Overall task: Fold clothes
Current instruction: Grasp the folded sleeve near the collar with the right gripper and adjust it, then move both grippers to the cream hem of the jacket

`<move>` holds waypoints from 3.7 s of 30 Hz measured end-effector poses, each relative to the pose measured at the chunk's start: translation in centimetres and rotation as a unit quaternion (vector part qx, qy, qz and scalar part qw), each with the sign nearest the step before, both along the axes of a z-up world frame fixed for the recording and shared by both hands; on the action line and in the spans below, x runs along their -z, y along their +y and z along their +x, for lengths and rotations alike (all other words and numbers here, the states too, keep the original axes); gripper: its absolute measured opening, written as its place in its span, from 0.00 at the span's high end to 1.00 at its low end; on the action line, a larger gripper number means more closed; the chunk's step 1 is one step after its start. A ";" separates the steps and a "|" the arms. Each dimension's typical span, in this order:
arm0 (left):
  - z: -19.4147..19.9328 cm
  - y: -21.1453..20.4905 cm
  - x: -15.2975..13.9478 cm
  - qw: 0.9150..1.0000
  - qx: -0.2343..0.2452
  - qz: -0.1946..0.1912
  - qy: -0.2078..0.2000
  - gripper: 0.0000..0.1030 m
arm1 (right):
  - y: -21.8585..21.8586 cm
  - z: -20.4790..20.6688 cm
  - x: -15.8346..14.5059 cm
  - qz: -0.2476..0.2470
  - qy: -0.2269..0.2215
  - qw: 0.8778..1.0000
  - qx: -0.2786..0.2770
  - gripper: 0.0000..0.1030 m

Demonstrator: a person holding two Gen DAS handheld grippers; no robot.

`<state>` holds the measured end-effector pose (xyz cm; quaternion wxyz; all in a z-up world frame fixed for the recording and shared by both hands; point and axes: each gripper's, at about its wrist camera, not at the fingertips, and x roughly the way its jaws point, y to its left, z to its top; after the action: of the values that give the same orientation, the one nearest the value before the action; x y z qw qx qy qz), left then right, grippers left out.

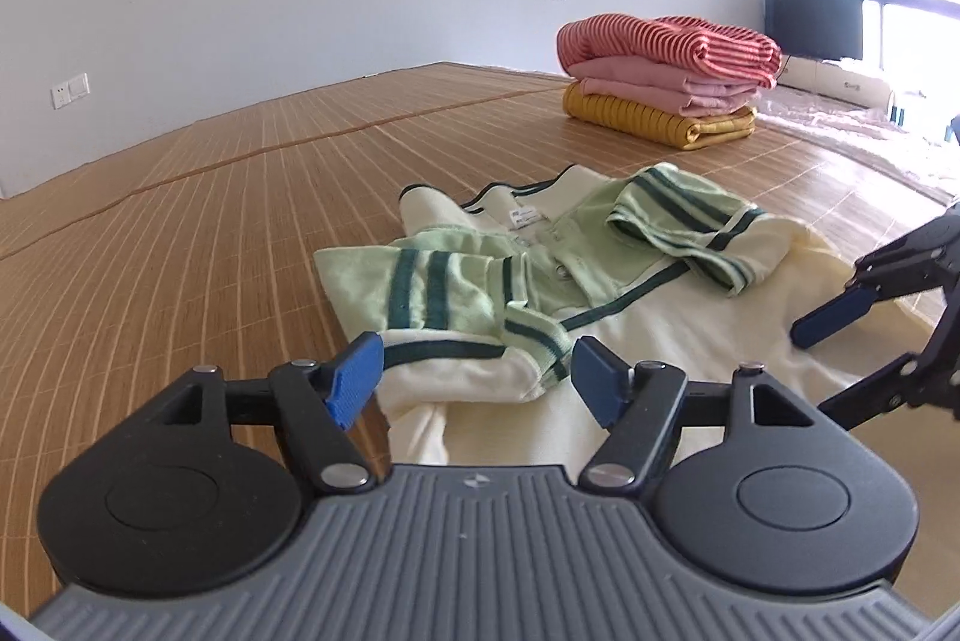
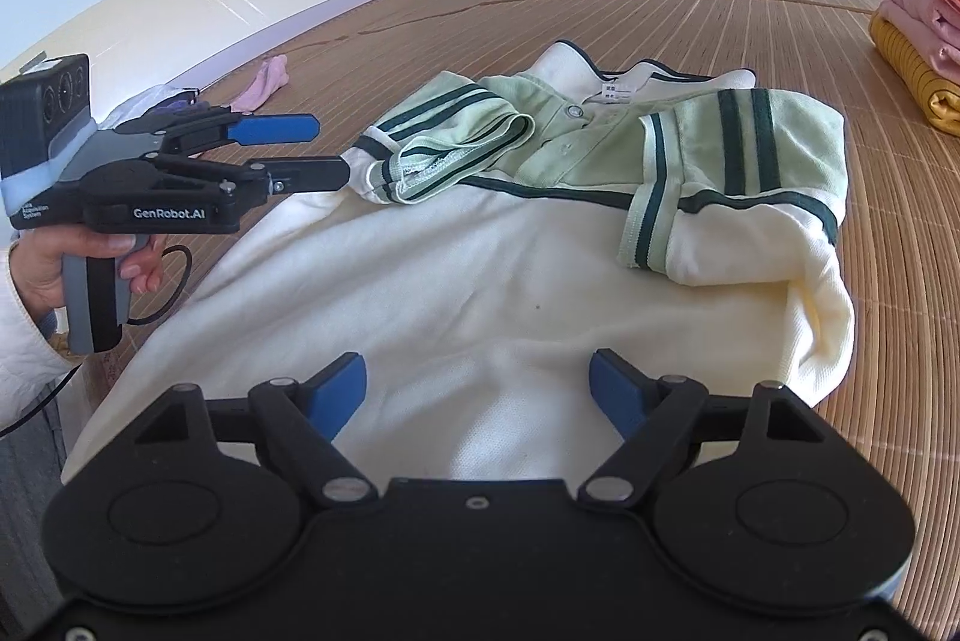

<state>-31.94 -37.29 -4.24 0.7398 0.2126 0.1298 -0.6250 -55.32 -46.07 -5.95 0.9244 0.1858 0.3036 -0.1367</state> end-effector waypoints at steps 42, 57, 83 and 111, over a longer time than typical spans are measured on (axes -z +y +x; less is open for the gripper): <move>1.7 -2.5 2.1 0.996 -0.028 0.048 -0.071 0.11 | -11.6 13.2 -0.1 0.265 -0.123 0.938 0.187 0.55; 0.9 -2.1 2.6 0.994 -0.023 0.043 -0.102 0.11 | -10.9 15.6 -2.8 0.118 -0.111 0.974 0.159 0.96; 0.1 0.2 -0.1 0.994 0.009 0.048 -0.093 0.11 | 1.3 1.0 -5.9 0.060 -0.115 0.983 0.128 0.36; -9.4 18.8 1.7 0.978 0.055 0.049 0.196 0.10 | 18.1 -12.2 -0.7 -0.105 -0.102 0.988 0.053 0.22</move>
<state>-41.38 -18.48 -5.99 0.6530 0.1287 0.2905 -0.6875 -67.57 -27.95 -5.27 0.9565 0.1164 0.1814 -0.1968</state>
